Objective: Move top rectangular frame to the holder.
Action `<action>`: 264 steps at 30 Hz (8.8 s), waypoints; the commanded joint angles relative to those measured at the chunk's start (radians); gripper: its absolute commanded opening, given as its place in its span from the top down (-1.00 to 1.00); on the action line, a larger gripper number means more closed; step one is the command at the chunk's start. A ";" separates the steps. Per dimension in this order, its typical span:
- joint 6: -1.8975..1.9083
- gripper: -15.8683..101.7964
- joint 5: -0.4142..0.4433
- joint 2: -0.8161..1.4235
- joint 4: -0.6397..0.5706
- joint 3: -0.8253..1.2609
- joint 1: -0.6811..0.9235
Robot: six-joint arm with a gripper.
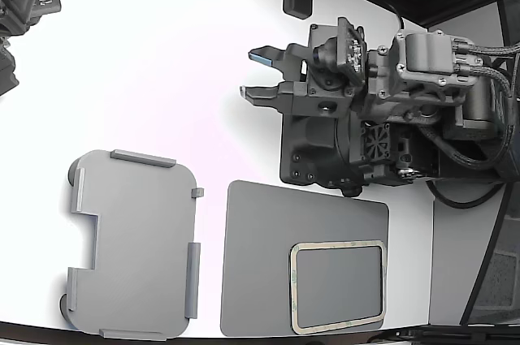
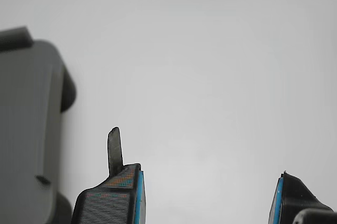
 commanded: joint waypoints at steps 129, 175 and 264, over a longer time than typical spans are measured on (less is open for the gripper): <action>1.298 0.58 -0.002 -0.876 0.331 -0.268 1.417; 2.267 0.91 0.147 -1.358 0.683 -1.249 0.713; 1.026 -0.97 0.523 -1.085 0.555 -1.088 0.499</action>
